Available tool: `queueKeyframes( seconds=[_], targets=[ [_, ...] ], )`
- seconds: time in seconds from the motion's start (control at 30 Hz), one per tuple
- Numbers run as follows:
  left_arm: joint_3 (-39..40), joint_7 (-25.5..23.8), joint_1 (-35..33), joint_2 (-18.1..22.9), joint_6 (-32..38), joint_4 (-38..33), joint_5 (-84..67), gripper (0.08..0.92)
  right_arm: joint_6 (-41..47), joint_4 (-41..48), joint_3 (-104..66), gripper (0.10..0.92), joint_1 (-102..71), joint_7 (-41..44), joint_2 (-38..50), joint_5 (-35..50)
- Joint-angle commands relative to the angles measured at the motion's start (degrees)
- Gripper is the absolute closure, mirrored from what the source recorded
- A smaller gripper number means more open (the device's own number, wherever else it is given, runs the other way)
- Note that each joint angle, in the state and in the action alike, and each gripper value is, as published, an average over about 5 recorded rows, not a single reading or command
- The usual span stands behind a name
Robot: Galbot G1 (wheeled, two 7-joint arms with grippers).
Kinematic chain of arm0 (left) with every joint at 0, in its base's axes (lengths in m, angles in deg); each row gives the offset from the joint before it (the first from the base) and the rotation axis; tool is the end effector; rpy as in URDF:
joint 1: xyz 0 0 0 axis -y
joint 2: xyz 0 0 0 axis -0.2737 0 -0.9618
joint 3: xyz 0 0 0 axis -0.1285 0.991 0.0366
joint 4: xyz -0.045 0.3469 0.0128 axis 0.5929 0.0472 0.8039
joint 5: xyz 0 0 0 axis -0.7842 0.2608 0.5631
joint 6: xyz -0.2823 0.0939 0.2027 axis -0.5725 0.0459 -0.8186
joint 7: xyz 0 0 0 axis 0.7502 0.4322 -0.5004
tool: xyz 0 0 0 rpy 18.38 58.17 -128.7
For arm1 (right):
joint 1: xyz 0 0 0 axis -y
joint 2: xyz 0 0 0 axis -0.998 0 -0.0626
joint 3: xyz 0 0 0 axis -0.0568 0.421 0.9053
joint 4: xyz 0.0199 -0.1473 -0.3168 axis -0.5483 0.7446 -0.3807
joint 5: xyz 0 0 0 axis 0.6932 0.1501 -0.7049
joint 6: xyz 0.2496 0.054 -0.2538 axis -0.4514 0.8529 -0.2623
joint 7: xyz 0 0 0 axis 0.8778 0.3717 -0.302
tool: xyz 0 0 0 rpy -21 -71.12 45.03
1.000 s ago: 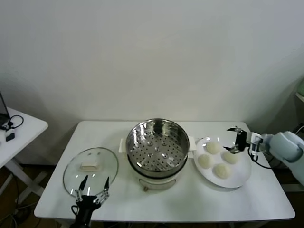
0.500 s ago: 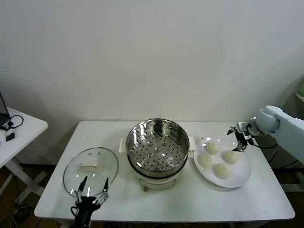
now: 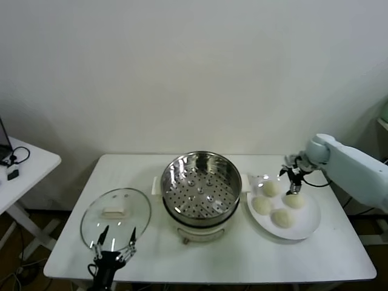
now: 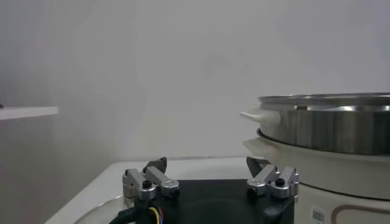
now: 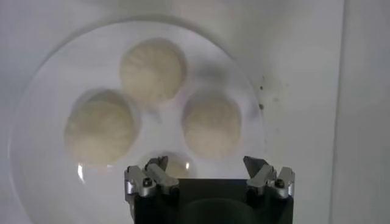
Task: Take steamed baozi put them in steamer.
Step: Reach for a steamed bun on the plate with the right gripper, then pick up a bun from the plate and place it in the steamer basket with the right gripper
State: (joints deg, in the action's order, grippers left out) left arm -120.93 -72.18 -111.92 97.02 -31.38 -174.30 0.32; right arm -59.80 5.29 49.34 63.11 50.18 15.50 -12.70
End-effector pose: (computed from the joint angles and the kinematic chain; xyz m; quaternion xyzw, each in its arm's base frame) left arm 0.1172 0.0641 -0.4027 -0.0231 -0.9993 -0.0117 0.0260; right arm 0.5832 -0.1876 -0.2221 0.4789 -0.5521 0.5430 0.4135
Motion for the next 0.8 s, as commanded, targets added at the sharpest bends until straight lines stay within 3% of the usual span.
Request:
queueKeyframes(
  seconds=[0.03,0.3,0.57,0.8],
  targets=[
    [-0.2,0.0,0.0,-0.1,0.3,0.3,0.1,0.177,-1.7,9.5,-4.3,0.203,-2.6,-0.6,-6.9,-3.6],
    [-0.1,0.1,0.1,-0.1,0.6,0.7,0.2,0.177,-1.9,10.1,-5.2,0.211,-2.9,-1.4,-8.0,-3.4],
    [-0.3,0.0,0.1,-0.2,0.6,0.4,0.2,0.177,-1.2,8.7,-4.6,0.351,-2.8,-0.5,-7.5,-2.6],
    [-0.3,0.1,-0.2,-0.1,0.7,0.3,0.2,0.177,-1.6,5.5,-1.5,0.387,0.8,0.0,-6.1,0.1]
  ],
)
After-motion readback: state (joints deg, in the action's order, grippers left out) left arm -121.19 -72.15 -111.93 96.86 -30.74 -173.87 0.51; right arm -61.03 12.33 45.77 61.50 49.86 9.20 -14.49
